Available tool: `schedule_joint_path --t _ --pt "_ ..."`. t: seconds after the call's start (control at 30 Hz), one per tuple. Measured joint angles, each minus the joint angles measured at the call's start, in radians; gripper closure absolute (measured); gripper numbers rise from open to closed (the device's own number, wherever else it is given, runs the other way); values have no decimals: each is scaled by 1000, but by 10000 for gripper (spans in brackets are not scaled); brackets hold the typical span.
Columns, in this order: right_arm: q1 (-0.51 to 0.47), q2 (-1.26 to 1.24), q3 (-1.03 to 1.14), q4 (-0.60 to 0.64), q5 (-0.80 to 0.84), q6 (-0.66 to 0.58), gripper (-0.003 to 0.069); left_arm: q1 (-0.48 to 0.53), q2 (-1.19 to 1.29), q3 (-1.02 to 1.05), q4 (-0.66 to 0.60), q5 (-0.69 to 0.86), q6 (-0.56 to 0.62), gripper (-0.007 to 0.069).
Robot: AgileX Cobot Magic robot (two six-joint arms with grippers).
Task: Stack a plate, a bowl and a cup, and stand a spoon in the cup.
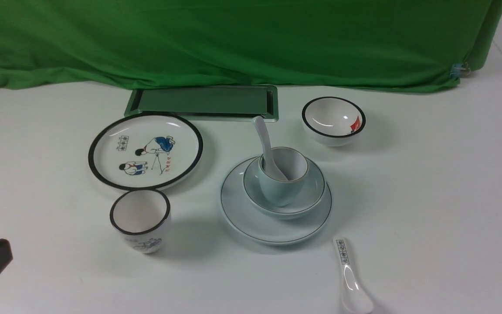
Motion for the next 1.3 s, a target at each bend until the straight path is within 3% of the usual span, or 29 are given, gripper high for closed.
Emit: schedule_joint_path --t 0.47,1.07,1.17,1.3 --pt "0 0 0 0 13 0 639 0 0 0 0 1 1 463" --pt "-1 0 0 0 12 0 572 0 -2 4 12 -3 3 451" --pt "-1 0 0 0 13 0 568 26 -12 44 23 -94 3 455" --pt "-1 0 0 0 13 0 559 129 -35 132 -55 -275 52 519"
